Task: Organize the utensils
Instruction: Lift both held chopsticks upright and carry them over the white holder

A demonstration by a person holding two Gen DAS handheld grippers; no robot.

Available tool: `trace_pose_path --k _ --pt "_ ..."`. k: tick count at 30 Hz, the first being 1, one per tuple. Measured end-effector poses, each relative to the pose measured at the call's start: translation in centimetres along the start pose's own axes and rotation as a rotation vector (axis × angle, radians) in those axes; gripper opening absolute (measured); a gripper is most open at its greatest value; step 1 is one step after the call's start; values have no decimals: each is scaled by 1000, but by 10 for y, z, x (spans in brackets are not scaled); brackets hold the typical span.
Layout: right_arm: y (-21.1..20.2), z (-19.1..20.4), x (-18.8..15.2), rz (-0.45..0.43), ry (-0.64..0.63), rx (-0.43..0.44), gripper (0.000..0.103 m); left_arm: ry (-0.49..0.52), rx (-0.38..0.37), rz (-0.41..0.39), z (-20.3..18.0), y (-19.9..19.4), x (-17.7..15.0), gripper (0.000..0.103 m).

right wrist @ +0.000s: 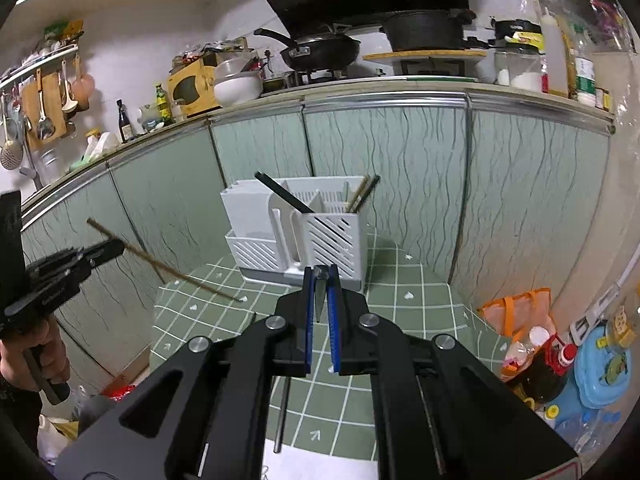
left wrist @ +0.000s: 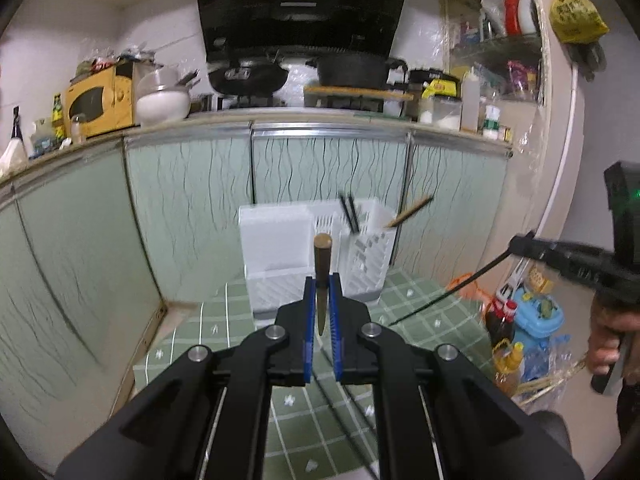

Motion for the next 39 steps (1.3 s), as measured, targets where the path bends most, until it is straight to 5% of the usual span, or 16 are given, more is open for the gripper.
trace_pose_path --k 10,24,39 --pt "-7 25 25 -13 -65 11 6 -40 -26 -46 5 -6 45 6" --pt "-34 26 39 -57 -109 35 6 -49 -114 -37 -7 3 54 6" --pt "-25 5 117 -122 -110 13 6 -13 -128 -87 -25 44 111 6"
Point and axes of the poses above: each gripper's, at about its wrist camera, not at the fingertips, and y roughly the way its jaws point, z to its left, x to its top, the point moved 4 cm from there along y, roughly the way its jaws point, and after that the axes turned 7 degrees about y, right-handed, at the moved point
